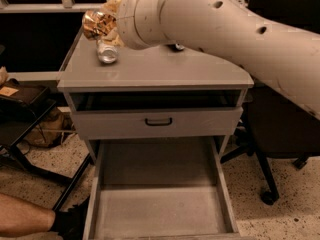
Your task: Pick orange can from middle drawer and place on counter
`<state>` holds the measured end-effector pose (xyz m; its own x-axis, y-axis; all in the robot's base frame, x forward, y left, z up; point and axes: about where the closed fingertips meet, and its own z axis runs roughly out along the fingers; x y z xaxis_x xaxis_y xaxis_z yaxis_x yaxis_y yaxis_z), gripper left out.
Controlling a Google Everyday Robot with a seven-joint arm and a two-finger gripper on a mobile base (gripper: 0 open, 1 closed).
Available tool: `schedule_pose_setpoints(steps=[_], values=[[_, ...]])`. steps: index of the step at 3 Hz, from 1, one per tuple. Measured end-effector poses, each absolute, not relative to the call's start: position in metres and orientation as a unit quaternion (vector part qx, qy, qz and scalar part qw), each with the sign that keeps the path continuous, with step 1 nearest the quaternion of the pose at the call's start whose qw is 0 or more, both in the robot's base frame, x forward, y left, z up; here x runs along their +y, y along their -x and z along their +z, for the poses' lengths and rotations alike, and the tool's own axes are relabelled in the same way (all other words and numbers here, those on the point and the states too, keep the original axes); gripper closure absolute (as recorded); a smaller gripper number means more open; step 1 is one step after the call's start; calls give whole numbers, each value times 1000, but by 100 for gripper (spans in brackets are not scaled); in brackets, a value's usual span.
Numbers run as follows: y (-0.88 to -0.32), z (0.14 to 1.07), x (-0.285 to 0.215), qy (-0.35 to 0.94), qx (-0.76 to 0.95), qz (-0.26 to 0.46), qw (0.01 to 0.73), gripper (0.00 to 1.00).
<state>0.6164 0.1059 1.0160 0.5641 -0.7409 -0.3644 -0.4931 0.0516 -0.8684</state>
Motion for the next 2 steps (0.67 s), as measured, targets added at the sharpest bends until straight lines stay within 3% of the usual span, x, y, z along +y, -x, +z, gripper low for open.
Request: schedule_pose_setpoints(steps=[2], values=[[-621,1016,99,678,458,-125,561,100]])
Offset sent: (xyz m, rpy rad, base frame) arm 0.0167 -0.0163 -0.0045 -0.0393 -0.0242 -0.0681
